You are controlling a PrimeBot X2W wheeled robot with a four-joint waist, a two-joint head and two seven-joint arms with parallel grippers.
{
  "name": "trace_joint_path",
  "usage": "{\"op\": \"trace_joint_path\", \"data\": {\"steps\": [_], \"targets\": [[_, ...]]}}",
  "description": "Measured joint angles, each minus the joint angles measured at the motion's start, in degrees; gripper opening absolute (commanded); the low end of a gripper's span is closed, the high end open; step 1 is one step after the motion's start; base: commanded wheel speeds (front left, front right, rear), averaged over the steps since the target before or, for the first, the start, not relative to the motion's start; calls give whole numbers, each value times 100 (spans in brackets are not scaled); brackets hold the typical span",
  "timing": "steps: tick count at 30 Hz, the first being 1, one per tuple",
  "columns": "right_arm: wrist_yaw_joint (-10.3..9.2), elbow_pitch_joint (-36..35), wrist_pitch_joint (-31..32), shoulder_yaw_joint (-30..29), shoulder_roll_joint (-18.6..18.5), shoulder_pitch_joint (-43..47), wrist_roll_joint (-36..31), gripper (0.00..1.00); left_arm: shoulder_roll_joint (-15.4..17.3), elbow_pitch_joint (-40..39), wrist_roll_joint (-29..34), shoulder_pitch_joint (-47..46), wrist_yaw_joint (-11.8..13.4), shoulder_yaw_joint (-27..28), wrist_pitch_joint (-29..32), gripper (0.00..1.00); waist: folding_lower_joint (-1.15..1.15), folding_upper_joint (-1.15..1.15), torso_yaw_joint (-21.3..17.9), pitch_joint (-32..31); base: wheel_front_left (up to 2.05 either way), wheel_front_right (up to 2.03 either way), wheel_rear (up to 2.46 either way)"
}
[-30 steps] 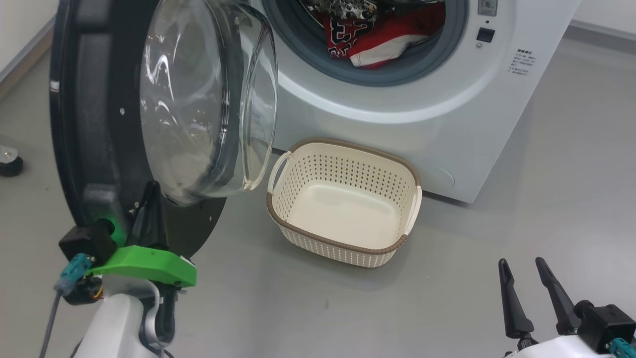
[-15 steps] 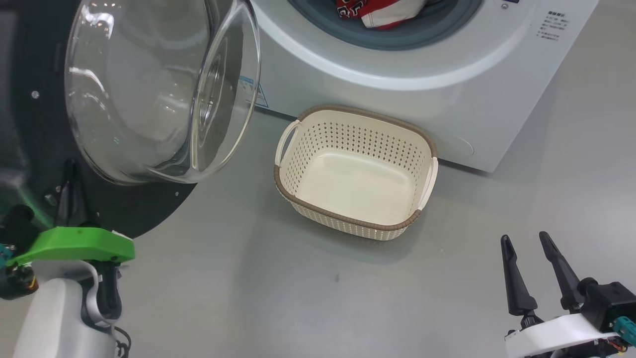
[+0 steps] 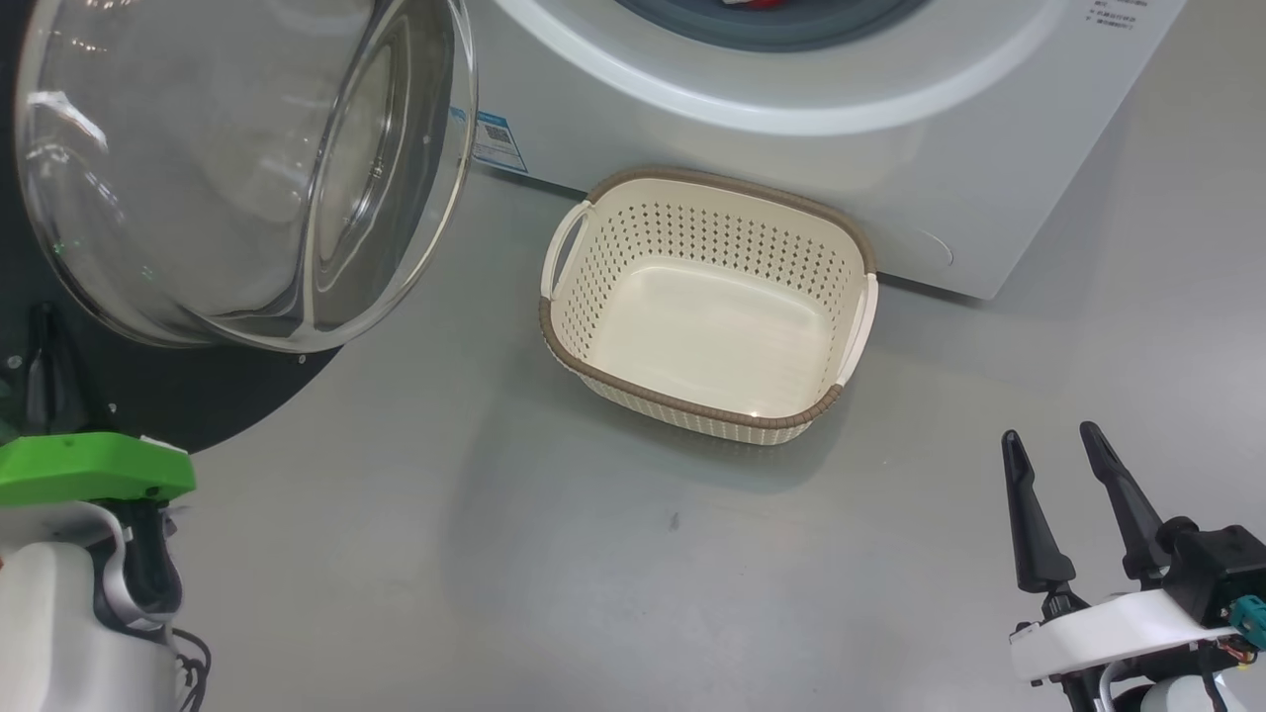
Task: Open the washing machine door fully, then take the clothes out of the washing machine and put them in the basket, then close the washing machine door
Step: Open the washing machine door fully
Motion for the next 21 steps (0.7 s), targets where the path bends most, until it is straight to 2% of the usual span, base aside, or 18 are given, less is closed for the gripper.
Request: {"op": "trace_joint_path", "data": {"steps": [21], "targets": [[-1,-29,35,-47,-73,-172,-19,100,213,558,-101,-457,-153,703,-1,0,0,0,-114,353,0,0,0]]}}
